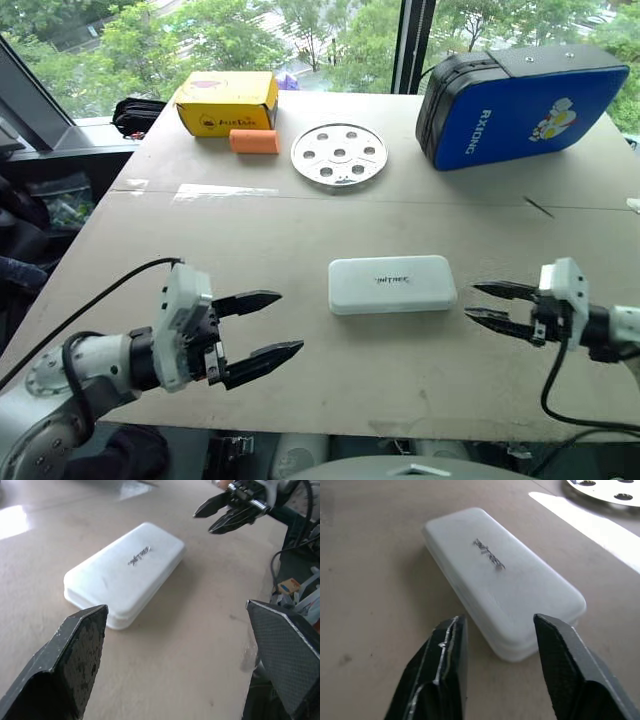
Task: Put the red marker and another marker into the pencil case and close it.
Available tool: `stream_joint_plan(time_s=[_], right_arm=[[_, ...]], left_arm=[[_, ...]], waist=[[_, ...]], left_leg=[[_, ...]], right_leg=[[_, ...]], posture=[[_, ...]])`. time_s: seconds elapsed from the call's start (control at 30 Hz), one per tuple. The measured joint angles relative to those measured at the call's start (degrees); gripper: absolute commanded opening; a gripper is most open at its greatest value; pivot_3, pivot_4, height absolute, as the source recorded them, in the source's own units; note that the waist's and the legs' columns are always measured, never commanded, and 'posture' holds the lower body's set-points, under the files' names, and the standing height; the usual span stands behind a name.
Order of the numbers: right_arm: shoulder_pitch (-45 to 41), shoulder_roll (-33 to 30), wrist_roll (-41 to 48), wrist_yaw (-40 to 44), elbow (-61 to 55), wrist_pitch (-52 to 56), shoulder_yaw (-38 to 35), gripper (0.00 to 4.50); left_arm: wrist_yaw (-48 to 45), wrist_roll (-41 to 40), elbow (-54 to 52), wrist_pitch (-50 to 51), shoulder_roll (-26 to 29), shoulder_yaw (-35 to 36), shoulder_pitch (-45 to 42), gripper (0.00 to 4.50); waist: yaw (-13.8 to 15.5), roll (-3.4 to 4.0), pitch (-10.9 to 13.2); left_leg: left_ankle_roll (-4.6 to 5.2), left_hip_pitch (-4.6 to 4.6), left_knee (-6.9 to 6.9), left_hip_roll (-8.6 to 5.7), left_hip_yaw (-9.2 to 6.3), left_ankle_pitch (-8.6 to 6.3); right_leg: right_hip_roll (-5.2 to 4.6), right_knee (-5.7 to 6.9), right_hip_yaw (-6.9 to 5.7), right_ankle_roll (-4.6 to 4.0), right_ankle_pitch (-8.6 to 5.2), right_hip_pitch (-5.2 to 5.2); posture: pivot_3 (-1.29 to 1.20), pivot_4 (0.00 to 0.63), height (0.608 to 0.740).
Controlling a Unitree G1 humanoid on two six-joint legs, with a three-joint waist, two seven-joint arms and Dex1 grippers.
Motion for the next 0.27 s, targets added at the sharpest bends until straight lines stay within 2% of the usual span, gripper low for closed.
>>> stream_joint_plan(time_s=[0.07,0.1,0.2,0.27], right_arm=[[6.7,-0.2,0.1,0.6,0.0,-1.5,-6.6,4.27],[9.8,-0.2,0.3,1.1,-0.2,-2.3,-10.3,4.48],[16.6,-0.1,1.0,2.4,-1.0,-4.1,-17.3,4.48],[19.2,0.1,1.3,3.2,-1.6,-5.1,-19.0,4.48]], left_arm=[[-2.1,2.9,1.5,-2.2,-0.8,1.5,4.0,4.50],[-3.2,4.6,2.7,-3.5,-1.4,1.8,6.0,4.50],[-5.7,8.5,5.2,-6.8,-2.5,1.7,9.2,4.50],[-6.7,9.9,6.8,-8.1,-3.2,1.3,9.5,4.50]], waist=[[-0.1,0.10,0.0],[-0.1,0.12,0.0],[0.0,0.06,0.0],[0.0,0.00,0.0]], left_leg=[[0.00,0.06,-0.04,0.02,0.10,0.00],[0.00,0.09,-0.08,0.04,0.15,0.00],[0.01,0.11,-0.08,0.07,0.17,0.00],[0.00,0.11,-0.08,0.09,0.17,0.00]], right_leg=[[0.04,-0.01,0.09,0.00,-0.01,-0.02],[0.06,-0.04,0.12,0.01,-0.03,-0.02],[0.09,-0.08,0.13,0.00,-0.06,-0.02],[0.08,-0.10,0.15,0.11,-0.13,-0.02]], posture=[[0.00,0.150,0.740],[0.00,0.150,0.740],[0.00,0.150,0.740],[0.00,0.150,0.740]])
